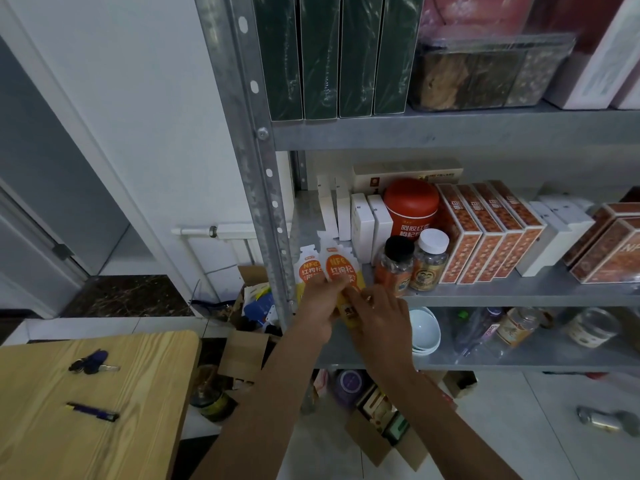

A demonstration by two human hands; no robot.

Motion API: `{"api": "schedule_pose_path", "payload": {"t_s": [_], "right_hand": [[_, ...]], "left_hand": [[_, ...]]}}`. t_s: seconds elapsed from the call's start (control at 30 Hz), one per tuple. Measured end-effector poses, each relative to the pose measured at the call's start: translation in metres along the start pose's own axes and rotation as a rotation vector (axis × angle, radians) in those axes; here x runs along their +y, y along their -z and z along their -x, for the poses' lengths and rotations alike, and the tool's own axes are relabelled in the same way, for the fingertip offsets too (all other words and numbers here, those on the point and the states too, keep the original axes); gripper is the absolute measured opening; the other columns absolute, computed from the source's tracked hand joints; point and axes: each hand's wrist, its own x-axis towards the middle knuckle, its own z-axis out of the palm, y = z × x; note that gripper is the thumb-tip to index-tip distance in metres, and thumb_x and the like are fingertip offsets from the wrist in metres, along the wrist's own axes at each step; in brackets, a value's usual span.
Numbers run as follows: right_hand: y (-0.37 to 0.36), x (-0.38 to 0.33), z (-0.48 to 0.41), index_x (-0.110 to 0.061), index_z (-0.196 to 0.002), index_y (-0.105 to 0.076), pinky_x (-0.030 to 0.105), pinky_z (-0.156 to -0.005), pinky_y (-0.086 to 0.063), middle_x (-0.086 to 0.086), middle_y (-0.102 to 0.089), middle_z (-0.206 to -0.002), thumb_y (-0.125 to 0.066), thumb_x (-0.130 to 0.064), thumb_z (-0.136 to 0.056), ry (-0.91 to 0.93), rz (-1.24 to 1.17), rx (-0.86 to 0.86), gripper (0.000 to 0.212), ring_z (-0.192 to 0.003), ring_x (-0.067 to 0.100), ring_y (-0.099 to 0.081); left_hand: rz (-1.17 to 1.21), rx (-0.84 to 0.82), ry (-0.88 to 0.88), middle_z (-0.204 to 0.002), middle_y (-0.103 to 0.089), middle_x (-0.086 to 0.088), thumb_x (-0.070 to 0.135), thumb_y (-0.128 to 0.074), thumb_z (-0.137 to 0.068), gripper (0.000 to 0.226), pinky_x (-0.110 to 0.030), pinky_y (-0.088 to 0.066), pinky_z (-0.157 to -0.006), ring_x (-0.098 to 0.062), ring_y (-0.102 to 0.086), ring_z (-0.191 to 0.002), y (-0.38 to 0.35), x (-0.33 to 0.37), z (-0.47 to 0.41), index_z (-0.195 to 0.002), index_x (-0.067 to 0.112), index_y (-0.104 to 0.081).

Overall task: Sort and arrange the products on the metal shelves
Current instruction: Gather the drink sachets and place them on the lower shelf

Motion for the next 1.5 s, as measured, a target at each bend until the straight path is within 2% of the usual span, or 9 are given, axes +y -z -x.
{"api": "schedule_pose_path", "payload": {"t_s": [0.17,0.3,0.4,0.63,0.83,0.97,1.07,1.27,1.5], "right_hand": [[-0.005,0.001,0.002,-0.014,-0.135,-0.057,0.044,-0.102,-0.045,0.012,-0.056,-0.133,-0.08,-0.022,-0.076,-0.144,-0.345,-0.318,0.063,-0.124,0.031,-0.05],[-0.015,0.01,-0.014,-0.013,-0.104,-0.064,0.017,-0.068,-0.056,0.0,-0.07,-0.099,-0.07,-0.009,-0.088,-0.856,-0.947,-0.43,0.017,-0.084,0.014,-0.068],[-0.028,0.019,-0.021,-0.013,-0.08,-0.067,0.02,-0.059,-0.058,0.015,-0.072,-0.092,-0.069,-0.002,-0.087,-0.979,-1.023,-0.47,0.013,-0.068,0.014,-0.067],[-0.051,0.02,-0.037,-0.013,-0.086,-0.064,0.03,-0.064,-0.06,0.009,-0.068,-0.086,-0.06,-0.018,-0.096,-0.926,-0.826,-0.419,0.012,-0.069,0.017,-0.066],[-0.07,0.031,-0.027,-0.012,-0.118,-0.057,0.035,-0.084,-0.044,0.01,-0.063,-0.119,-0.052,-0.035,-0.099,-0.917,-0.343,-0.416,0.03,-0.108,0.032,-0.061],[-0.08,0.033,-0.024,-0.015,-0.12,-0.052,0.03,-0.074,-0.038,0.009,-0.063,-0.12,-0.051,-0.044,-0.098,-0.875,-0.17,-0.495,0.036,-0.107,0.032,-0.062],[-0.083,0.034,-0.025,-0.015,-0.117,-0.05,0.034,-0.076,-0.043,0.009,-0.063,-0.117,-0.054,-0.05,-0.095,-0.849,-0.092,-0.53,0.042,-0.106,0.033,-0.063],[-0.086,0.033,-0.025,-0.013,-0.115,-0.048,0.033,-0.074,-0.043,0.009,-0.065,-0.112,-0.06,-0.056,-0.089,-0.815,-0.059,-0.545,0.052,-0.103,0.033,-0.064],[-0.081,0.032,-0.027,-0.004,-0.121,-0.049,0.027,-0.074,-0.036,0.01,-0.056,-0.105,-0.054,-0.027,-0.099,-0.682,-0.325,-0.442,0.033,-0.102,0.034,-0.061]], "left_hand": [[-0.165,0.189,-0.082,-0.106,-0.066,-0.008,0.01,-0.048,-0.101,0.023,-0.031,-0.049,-0.07,-0.023,-0.062,-0.096,0.01,0.001,-0.021,-0.121,0.011,-0.059],[-0.258,0.202,-0.115,-0.108,-0.064,-0.004,0.01,-0.048,-0.1,0.027,-0.025,-0.042,-0.066,-0.016,-0.058,-0.091,0.012,-0.006,-0.035,-0.125,0.01,-0.058],[-0.28,0.209,-0.13,-0.108,-0.064,-0.003,0.011,-0.05,-0.099,0.026,-0.026,-0.045,-0.065,-0.014,-0.059,-0.087,0.012,-0.011,-0.046,-0.125,0.01,-0.058],[-0.579,0.249,-0.364,-0.128,-0.056,-0.011,0.003,-0.055,-0.094,0.046,-0.024,-0.045,-0.084,-0.024,-0.055,-0.116,0.017,-0.03,-0.068,-0.138,0.007,-0.043],[-0.81,0.248,-0.49,-0.108,-0.055,-0.006,-0.001,-0.049,-0.095,0.081,-0.024,-0.05,-0.061,-0.014,-0.06,-0.083,0.022,-0.041,-0.08,-0.156,0.018,0.001],[-1.065,0.242,-0.445,-0.14,-0.04,-0.021,0.003,-0.047,-0.096,0.065,-0.037,-0.043,-0.096,-0.035,-0.048,-0.123,0.027,-0.049,-0.088,-0.154,0.014,-0.019],[-1.176,0.286,-0.365,-0.146,-0.029,-0.026,0.002,-0.052,-0.092,0.057,-0.043,-0.044,-0.095,-0.041,-0.045,-0.125,0.019,-0.049,-0.088,-0.144,0.007,-0.029],[-1.543,0.17,-0.493,-0.163,0.008,-0.016,0.015,-0.037,-0.102,0.066,-0.043,-0.003,-0.122,-0.031,0.007,-0.15,0.023,-0.063,-0.097,-0.153,0.002,0.002],[-1.631,0.1,-0.346,-0.162,0.01,-0.016,0.02,-0.038,-0.104,0.071,-0.042,-0.009,-0.122,-0.029,0.008,-0.15,0.022,-0.053,-0.092,-0.152,-0.001,0.01]]}}
